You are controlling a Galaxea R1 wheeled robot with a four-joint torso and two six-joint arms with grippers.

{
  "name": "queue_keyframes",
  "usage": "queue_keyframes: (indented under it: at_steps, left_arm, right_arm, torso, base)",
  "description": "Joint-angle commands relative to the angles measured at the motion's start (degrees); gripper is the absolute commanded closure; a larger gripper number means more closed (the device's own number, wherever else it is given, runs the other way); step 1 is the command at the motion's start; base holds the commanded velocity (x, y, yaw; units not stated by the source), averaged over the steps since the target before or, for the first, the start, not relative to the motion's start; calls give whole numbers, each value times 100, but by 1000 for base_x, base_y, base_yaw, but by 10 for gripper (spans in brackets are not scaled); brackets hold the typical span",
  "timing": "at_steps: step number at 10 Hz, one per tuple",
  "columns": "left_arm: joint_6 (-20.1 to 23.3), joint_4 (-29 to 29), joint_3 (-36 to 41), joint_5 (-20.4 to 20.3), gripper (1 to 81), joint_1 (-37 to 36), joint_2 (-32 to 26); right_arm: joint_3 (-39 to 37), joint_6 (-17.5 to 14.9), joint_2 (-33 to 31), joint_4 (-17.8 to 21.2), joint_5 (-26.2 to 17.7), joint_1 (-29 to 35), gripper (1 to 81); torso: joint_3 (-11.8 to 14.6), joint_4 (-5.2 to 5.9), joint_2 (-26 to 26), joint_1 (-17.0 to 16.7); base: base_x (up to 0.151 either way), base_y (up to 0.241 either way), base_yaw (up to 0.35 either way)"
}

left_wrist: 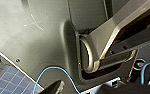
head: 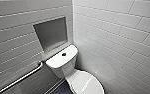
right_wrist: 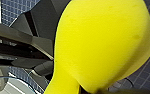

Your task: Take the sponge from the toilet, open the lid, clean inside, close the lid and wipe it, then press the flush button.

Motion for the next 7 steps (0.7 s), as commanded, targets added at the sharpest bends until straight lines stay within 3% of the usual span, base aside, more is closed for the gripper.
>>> queue_keyframes:
  at_steps: [1, 3, 5, 7]
  left_arm:
    - [49, 8, 8, 460, 10, 19, 25]
    - [40, 8, -45, 452, 10, 19, 51]
    - [49, 8, -176, 451, 10, 19, 121]
    - [49, 8, -343, 451, 10, 19, 218]
  right_arm:
    - [-431, -13, 293, -207, -382, -126, 811]
    - [-732, -4, 532, -348, -417, -126, 811]
    - [-926, -4, 665, -348, -417, -126, 811]
    - [-988, -4, 726, -348, -417, -126, 811]
  torso:
    - [-2, 0, 558, -358]
    - [5, 0, 967, -625]
    - [589, 0, 1362, -883]
    - [871, 0, 1707, -1104]
  base:
    - [0, 0, 0]
    - [0, 0, 0]
    - [0, 0, 0]
    - [0, 0, 0]
